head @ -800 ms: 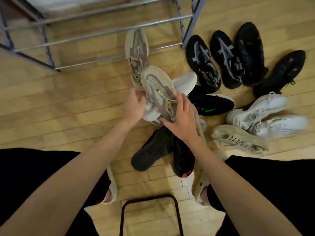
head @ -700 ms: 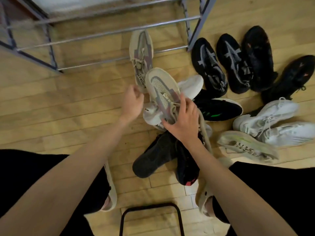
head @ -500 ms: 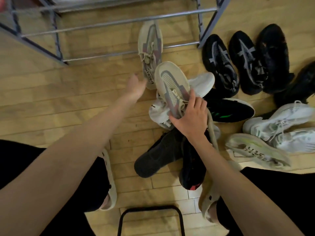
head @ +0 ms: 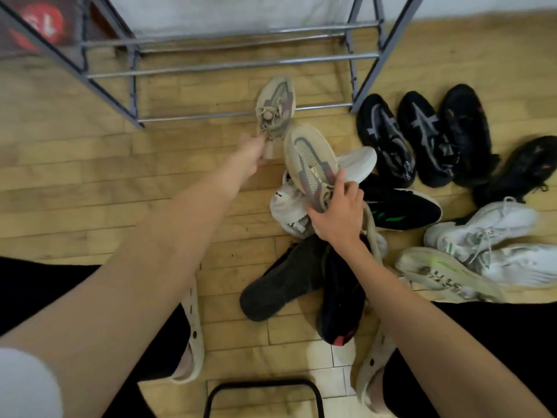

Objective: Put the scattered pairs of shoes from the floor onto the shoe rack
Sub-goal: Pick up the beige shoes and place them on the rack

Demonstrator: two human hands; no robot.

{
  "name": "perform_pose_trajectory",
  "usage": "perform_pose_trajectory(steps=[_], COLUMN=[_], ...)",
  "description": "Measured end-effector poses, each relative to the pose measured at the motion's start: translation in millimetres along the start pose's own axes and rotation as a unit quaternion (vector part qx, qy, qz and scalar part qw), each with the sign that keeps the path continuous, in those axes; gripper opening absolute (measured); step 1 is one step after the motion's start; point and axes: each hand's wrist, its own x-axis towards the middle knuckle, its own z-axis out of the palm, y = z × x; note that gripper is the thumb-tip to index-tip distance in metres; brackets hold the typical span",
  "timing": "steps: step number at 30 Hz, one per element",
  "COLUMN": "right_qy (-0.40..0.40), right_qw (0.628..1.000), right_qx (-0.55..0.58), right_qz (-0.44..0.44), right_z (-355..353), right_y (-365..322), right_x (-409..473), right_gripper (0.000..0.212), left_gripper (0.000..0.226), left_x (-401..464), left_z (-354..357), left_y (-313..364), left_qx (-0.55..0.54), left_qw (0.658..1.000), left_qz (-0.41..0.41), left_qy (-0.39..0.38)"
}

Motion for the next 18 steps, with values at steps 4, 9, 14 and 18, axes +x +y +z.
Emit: perform_pose_trajectory(steps=[4, 9, 14, 18], right_qy=[-0.016, -0.071, -0.199, -0.228], right_qw=[0.982, 0.871, 0.72, 0.694], right_qx=[0.185, 0.479, 0.645, 0.67], right_qz=[0.013, 0.078, 0.162, 0.132], right_z=[-16.9, -55.7, -90.4, -101.9], right_y=[-5.2, -25.1, -48.0, -60.5], right_x=[-0.7, 0.8, -6.7, -13.5], right_gripper=[0.095, 0.066, 0.029, 0.031], left_gripper=[0.028, 0.031, 0.028, 0.017], left_x=[-33.4, -74.9, -120.3, -156.4], left_z=[-41.2, -102.4, -139.6, -158.8], left_y=[11.6, -2.1, 10.6, 43.1], left_qx=[-0.126, -0.214, -0.147, -0.03], left_qw=[0.99, 0.972, 0.985, 0.997], left_qz=[-0.031, -0.094, -0.086, -0.068], left_qy=[-0.046, 0.007, 0.035, 0.029])
